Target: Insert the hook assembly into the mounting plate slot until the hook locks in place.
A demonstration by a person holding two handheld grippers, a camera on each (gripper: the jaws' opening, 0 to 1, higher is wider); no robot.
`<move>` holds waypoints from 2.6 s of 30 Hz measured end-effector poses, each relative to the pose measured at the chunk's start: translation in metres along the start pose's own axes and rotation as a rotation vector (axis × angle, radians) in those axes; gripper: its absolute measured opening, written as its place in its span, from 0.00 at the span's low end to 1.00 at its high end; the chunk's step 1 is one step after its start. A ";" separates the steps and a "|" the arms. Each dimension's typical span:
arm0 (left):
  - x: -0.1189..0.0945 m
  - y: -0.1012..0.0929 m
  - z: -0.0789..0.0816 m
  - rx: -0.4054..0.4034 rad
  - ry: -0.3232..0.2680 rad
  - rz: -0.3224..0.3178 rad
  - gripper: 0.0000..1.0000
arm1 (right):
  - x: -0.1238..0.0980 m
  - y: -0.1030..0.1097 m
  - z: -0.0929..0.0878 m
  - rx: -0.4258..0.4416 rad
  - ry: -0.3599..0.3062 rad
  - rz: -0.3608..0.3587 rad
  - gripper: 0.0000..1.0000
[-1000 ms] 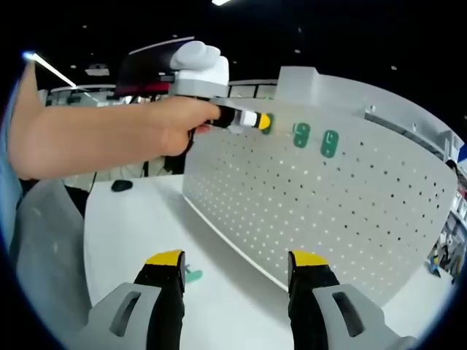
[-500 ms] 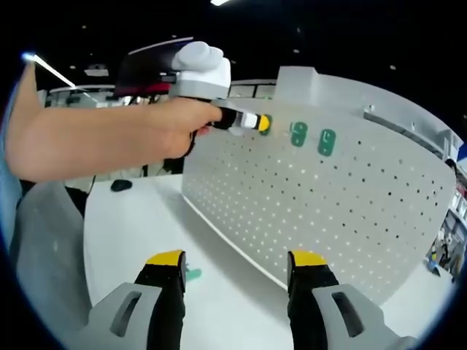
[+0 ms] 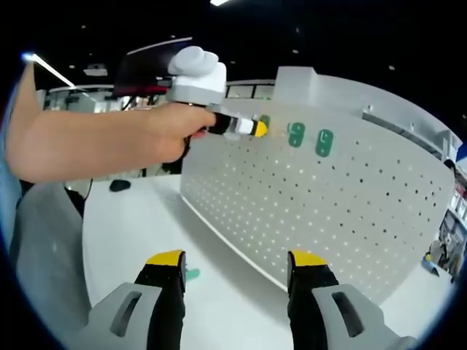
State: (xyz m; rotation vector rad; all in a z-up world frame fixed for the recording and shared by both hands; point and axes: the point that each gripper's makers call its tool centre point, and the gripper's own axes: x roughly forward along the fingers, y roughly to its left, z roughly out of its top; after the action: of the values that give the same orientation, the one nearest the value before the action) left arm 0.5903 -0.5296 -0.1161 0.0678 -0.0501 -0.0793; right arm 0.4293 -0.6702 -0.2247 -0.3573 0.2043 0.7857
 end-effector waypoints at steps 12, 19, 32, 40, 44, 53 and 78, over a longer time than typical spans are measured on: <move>-0.011 0.006 -0.014 0.004 0.046 -0.035 0.26 | 0.001 0.004 0.004 -0.010 0.002 0.001 0.56; -0.022 0.008 -0.020 0.007 0.060 -0.055 0.32 | 0.003 0.008 0.007 -0.016 0.000 0.003 0.56; -0.039 0.010 -0.036 -0.025 0.100 -0.102 0.41 | 0.005 0.013 0.011 -0.028 -0.001 0.006 0.56; -0.048 0.011 -0.036 -0.054 0.102 -0.150 0.46 | 0.005 0.012 0.014 -0.034 -0.004 0.000 0.57; -0.053 0.012 -0.034 -0.058 0.102 -0.166 0.47 | 0.005 0.012 0.016 -0.035 -0.007 -0.001 0.57; -0.069 0.016 -0.046 -0.071 0.135 -0.208 0.47 | 0.004 0.014 0.016 -0.031 -0.011 0.003 0.57; -0.129 0.030 -0.043 -0.088 0.111 -0.289 0.48 | 0.009 0.020 0.022 -0.046 -0.029 0.037 0.57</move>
State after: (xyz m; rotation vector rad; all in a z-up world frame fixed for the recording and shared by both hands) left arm 0.4662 -0.4867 -0.1629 -0.0093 0.0743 -0.3661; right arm 0.4225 -0.6427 -0.2117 -0.3860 0.1664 0.8329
